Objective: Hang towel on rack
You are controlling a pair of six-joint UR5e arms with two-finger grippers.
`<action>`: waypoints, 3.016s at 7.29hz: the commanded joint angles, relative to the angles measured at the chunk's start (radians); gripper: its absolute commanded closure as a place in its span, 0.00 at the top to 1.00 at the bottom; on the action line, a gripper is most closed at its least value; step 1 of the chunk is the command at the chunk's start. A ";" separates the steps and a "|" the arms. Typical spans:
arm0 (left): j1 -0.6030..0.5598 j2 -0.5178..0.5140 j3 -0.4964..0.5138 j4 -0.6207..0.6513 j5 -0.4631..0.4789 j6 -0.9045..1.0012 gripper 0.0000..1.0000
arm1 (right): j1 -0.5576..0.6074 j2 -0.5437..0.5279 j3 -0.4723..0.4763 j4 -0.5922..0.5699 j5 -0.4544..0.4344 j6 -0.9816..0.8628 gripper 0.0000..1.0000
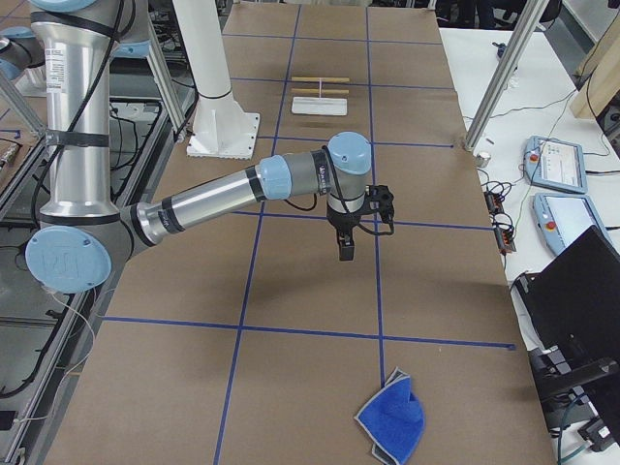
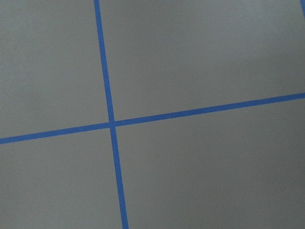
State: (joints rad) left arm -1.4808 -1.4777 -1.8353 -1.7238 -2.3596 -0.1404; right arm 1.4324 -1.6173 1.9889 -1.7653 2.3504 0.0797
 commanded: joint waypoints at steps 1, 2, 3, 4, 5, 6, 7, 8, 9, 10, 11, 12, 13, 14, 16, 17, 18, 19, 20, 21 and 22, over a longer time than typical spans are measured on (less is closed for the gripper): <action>0.000 0.004 0.004 0.003 -0.009 -0.004 0.98 | -0.001 0.016 -0.077 0.001 -0.023 -0.015 1.00; 0.000 0.002 0.008 0.003 -0.029 -0.004 0.98 | -0.001 0.048 -0.146 0.003 -0.060 -0.058 1.00; 0.000 0.002 0.007 0.000 -0.030 -0.005 0.98 | -0.001 0.107 -0.273 0.019 -0.087 -0.165 0.99; 0.000 0.002 0.005 0.000 -0.032 -0.005 0.98 | 0.005 0.172 -0.412 0.070 -0.088 -0.211 0.99; 0.000 0.002 0.005 0.000 -0.035 -0.005 0.98 | 0.005 0.197 -0.561 0.211 -0.092 -0.231 0.97; 0.000 -0.003 0.005 0.000 -0.046 -0.007 0.98 | 0.028 0.250 -0.710 0.359 -0.091 -0.236 0.97; 0.000 -0.004 -0.004 0.000 -0.047 -0.007 0.98 | 0.042 0.282 -0.795 0.389 -0.094 -0.262 0.94; -0.001 -0.004 -0.007 0.000 -0.053 -0.007 0.98 | 0.043 0.324 -0.879 0.400 -0.112 -0.328 0.92; 0.000 -0.010 -0.004 0.001 -0.053 -0.007 0.98 | 0.043 0.397 -1.015 0.474 -0.158 -0.351 0.90; 0.000 -0.009 -0.007 0.003 -0.055 -0.007 0.98 | 0.037 0.424 -1.113 0.563 -0.161 -0.353 0.86; -0.001 -0.009 -0.007 0.003 -0.056 -0.007 0.98 | 0.036 0.427 -1.145 0.604 -0.198 -0.368 0.82; -0.001 -0.010 -0.005 0.003 -0.055 -0.007 0.98 | 0.036 0.427 -1.157 0.606 -0.245 -0.400 0.81; -0.001 -0.010 -0.009 0.003 -0.056 -0.007 0.98 | 0.034 0.427 -1.165 0.606 -0.249 -0.406 0.79; -0.001 -0.010 -0.010 0.003 -0.056 -0.007 0.98 | 0.017 0.430 -1.167 0.615 -0.253 -0.406 0.79; -0.004 -0.009 -0.012 0.003 -0.056 -0.007 0.98 | -0.006 0.430 -1.209 0.674 -0.287 -0.406 0.79; -0.003 -0.010 -0.012 0.003 -0.056 -0.007 0.98 | -0.010 0.428 -1.232 0.705 -0.292 -0.406 0.77; -0.003 -0.012 -0.012 0.003 -0.056 -0.007 0.98 | -0.015 0.430 -1.243 0.708 -0.318 -0.406 0.70; -0.003 -0.010 -0.027 0.006 -0.055 -0.007 0.98 | -0.015 0.425 -1.245 0.708 -0.324 -0.406 0.61; -0.003 -0.010 -0.028 0.007 -0.055 -0.007 0.98 | -0.009 0.424 -1.245 0.708 -0.326 -0.406 0.49; -0.004 -0.010 -0.028 0.007 -0.055 -0.007 0.98 | -0.004 0.424 -1.245 0.708 -0.326 -0.406 0.31; -0.003 -0.010 -0.028 0.007 -0.055 -0.007 0.98 | -0.003 0.424 -1.245 0.708 -0.327 -0.405 0.05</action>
State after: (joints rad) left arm -1.4838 -1.4881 -1.8629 -1.7169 -2.4146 -0.1473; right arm 1.4262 -1.1929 0.7446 -1.0572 2.0254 -0.3264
